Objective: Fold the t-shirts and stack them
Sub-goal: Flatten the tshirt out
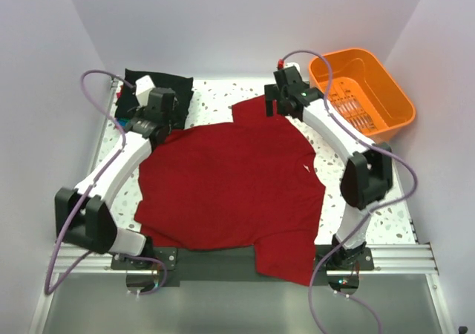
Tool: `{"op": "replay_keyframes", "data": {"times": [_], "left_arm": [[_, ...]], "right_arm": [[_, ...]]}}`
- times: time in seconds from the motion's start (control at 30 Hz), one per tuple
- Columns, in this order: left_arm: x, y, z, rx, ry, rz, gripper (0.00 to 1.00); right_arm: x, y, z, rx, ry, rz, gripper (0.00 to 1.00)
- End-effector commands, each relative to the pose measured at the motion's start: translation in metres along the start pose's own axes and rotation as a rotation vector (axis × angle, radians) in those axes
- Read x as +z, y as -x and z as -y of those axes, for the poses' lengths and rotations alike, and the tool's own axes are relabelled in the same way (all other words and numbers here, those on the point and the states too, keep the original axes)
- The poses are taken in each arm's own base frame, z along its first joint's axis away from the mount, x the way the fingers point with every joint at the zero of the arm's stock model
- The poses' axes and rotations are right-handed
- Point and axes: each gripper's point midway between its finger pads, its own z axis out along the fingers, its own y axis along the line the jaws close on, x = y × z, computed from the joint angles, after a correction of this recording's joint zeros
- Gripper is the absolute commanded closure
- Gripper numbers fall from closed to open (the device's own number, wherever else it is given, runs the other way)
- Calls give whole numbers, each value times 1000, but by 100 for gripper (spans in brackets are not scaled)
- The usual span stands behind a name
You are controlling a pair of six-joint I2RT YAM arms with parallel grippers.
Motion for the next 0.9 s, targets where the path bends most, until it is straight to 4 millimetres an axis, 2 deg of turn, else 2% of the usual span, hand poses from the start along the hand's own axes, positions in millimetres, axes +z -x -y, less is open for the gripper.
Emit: {"op": "replay_keyframes", "data": {"times": [0.0,0.03,0.1,0.13,0.17,0.23,0.27,0.3,0.37,0.43,0.53,0.57,0.6,0.63,0.67,0.7,0.73,0.77,0.83,0.87], "left_arm": [[-21,9,9,-40,-113,50,0],[-24,6,8,-39,-119,43,0],[-27,-5,2,-26,-126,17,0],[-29,-10,0,-23,-124,5,0],[-29,-21,-3,-17,-130,-22,0],[-34,-28,-1,-15,-165,-32,0],[-34,-40,-1,-4,-185,-60,0],[-38,-40,3,-9,-215,-51,0],[-38,-53,4,1,-242,-72,0],[-36,-58,11,9,-279,-79,0],[-27,-69,18,32,-300,-99,0],[-20,-77,19,48,-293,-117,0],[-15,-78,22,51,-293,-116,0],[-10,-82,23,60,-285,-129,0],[-1,-90,26,74,-270,-152,0],[4,-93,27,78,-259,-160,0],[9,-93,30,83,-257,-163,0],[19,-103,32,95,-243,-186,0],[28,-104,40,103,-246,-190,0],[37,-113,41,116,-237,-208,0]], "right_arm": [[-59,17,-7,124,148,103,1],[-54,-9,-9,130,157,49,1],[-62,-17,-17,152,228,58,1],[-55,-37,-18,151,232,23,1],[-53,-38,-22,155,249,30,1],[-45,-51,-31,139,283,-16,1],[-41,-53,-34,135,291,-28,1],[-36,-56,-38,131,295,-38,1],[-17,-65,-42,120,275,-77,1],[2,-73,-45,110,247,-114,1],[21,-75,-51,105,233,-129,1],[37,-89,-50,89,197,-173,2],[44,-90,-50,86,183,-184,1],[48,-82,-51,91,172,-174,1],[61,-95,-49,81,139,-210,1],[66,-90,-46,98,131,-210,1],[71,-95,-44,104,115,-223,1],[75,-98,-40,110,98,-234,1],[84,-106,-25,114,47,-253,1],[87,-109,-20,113,31,-257,1]]}}
